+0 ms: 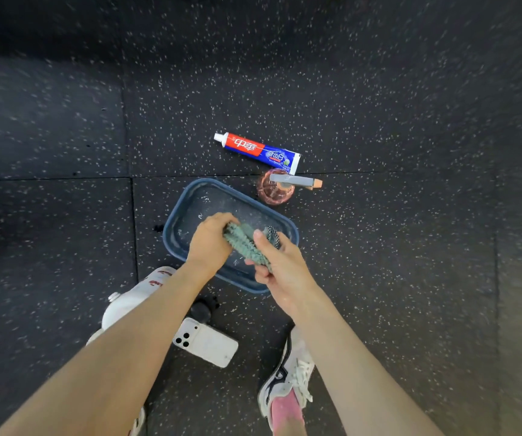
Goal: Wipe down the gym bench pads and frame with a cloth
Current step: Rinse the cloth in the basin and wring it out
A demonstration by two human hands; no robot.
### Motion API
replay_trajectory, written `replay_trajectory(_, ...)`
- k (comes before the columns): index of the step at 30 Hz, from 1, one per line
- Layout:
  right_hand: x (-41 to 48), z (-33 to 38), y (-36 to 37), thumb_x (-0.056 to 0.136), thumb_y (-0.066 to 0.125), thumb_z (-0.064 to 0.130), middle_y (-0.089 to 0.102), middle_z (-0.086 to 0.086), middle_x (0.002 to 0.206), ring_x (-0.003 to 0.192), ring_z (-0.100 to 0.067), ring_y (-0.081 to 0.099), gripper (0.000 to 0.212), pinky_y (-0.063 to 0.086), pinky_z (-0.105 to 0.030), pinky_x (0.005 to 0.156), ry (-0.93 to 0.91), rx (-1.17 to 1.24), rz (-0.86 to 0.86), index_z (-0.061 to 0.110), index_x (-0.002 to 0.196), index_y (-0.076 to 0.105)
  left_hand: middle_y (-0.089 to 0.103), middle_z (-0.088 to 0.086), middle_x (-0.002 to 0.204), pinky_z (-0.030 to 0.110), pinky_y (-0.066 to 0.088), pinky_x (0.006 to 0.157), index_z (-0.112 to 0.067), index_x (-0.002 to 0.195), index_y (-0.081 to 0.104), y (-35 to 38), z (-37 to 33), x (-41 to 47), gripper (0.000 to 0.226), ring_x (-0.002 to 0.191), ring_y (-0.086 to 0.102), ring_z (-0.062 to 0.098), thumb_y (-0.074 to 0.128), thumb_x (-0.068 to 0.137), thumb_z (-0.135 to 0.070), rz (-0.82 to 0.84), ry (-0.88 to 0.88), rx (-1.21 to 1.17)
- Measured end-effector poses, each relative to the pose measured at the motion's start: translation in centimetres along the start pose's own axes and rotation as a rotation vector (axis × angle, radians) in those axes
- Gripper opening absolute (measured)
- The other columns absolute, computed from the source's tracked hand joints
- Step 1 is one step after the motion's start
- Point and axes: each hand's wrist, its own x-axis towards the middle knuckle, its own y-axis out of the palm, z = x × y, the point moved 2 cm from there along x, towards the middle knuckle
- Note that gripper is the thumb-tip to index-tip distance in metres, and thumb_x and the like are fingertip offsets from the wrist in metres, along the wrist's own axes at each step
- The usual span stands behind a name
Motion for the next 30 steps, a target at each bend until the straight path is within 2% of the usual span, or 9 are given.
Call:
replay_trajectory(4,0.2,-0.7,-1.7,0.094,0.06,0.031,0.064,0.0,0.062,0.05,-0.009,0.046,0.021,0.035,-0.018,0.042,0.073,0.032,-0.146,0.013,0.102,0.054,0.064,0.001,0.095,0.023,0.04,0.064,-0.014,0.104,0.065,-0.4,-1.3,-1.2,0.051,0.082,0.056,0.02,0.043,0.074,0.021,-0.01,-0.063,-0.139)
replay_trajectory(7,1.1,-1.5,-2.4,0.096,0.058,0.022,0.062,-0.008,0.083,0.052,-0.011,0.047,0.016,0.041,-0.022,0.048,0.102,0.087,-0.254,0.011,0.106,0.053,0.066,0.002,0.1,0.018,0.036,0.052,-0.02,0.105,0.067,-0.7,-2.4,-1.7,0.06,0.068,0.053,0.016,0.038,0.073,0.022,0.029,-0.133,-0.278)
replay_trajectory(12,2.7,-2.5,-2.2,0.098,0.056,0.021,0.062,-0.013,0.105,0.068,-0.018,0.058,0.019,0.05,-0.027,0.061,0.136,0.211,-0.328,0.009,0.111,0.049,0.064,0.006,0.092,0.022,0.042,0.063,-0.016,0.092,0.061,-1.0,-4.2,-2.2,0.034,0.076,0.055,0.015,0.051,0.076,0.012,0.093,-0.149,-0.27)
replay_trajectory(15,3.3,-2.5,-1.5,0.1,0.051,0.022,0.066,-0.015,0.107,0.086,-0.023,0.063,0.031,0.051,-0.032,0.064,0.184,0.367,-0.255,0.003,0.124,0.053,0.058,0.001,0.081,0.011,0.036,0.052,-0.013,0.09,0.057,-1.3,-5.0,-2.5,0.022,0.066,0.047,0.008,0.055,0.079,0.007,0.165,-0.171,-0.277)
replay_trajectory(17,3.7,-2.3,-0.7,0.101,0.047,0.024,0.065,-0.015,0.108,0.09,-0.024,0.063,0.034,0.052,-0.035,0.068,0.206,0.498,-0.188,0.0,0.126,0.053,0.057,-0.001,0.08,0.01,0.038,0.055,-0.014,0.087,0.055,-1.6,-5.4,-2.6,0.023,0.07,0.049,0.008,0.054,0.079,0.008,0.202,-0.187,-0.336)
replay_trajectory(20,4.3,-1.8,0.4,0.104,0.039,0.027,0.063,-0.014,0.112,0.093,-0.023,0.062,0.033,0.052,-0.036,0.068,0.196,0.644,-0.088,0.003,0.118,0.057,0.062,0.001,0.093,0.032,0.055,0.08,-0.022,0.088,0.06,-2.0,-5.6,-2.6,0.038,0.095,0.06,0.018,0.049,0.078,0.013,0.222,-0.238,-0.515)
replay_trajectory(22,4.7,-1.5,0.9,0.103,0.037,0.031,0.062,-0.013,0.109,0.094,-0.023,0.061,0.034,0.052,-0.034,0.064,0.203,0.682,-0.04,0.005,0.112,0.058,0.062,0.006,0.102,0.046,0.055,0.088,-0.024,0.091,0.065,-2.2,-5.7,-2.4,0.049,0.108,0.06,0.025,0.042,0.078,0.017,0.219,-0.28,-0.646)
replay_trajectory(27,5.4,-1.3,1.7,0.098,0.05,0.034,0.061,-0.016,0.124,0.11,-0.026,0.06,0.044,0.052,-0.035,0.084,0.155,0.649,-0.098,0.0,0.128,0.054,0.065,0.015,0.107,0.041,0.056,0.087,-0.014,0.095,0.068,-2.9,-5.5,-1.6,0.039,0.108,0.061,0.026,0.046,0.082,0.015,0.226,-0.29,-0.625)
replay_trajectory(30,5.8,-1.6,1.5,0.094,0.059,0.015,0.067,-0.016,0.106,0.088,-0.023,0.066,0.035,0.055,-0.033,0.067,0.115,0.608,-0.206,-0.005,0.124,0.056,0.067,0.013,0.102,0.047,0.055,0.088,-0.015,0.094,0.066,-3.2,-4.8,-0.9,0.037,0.103,0.062,0.028,0.049,0.081,0.015,0.159,-0.29,-0.486)
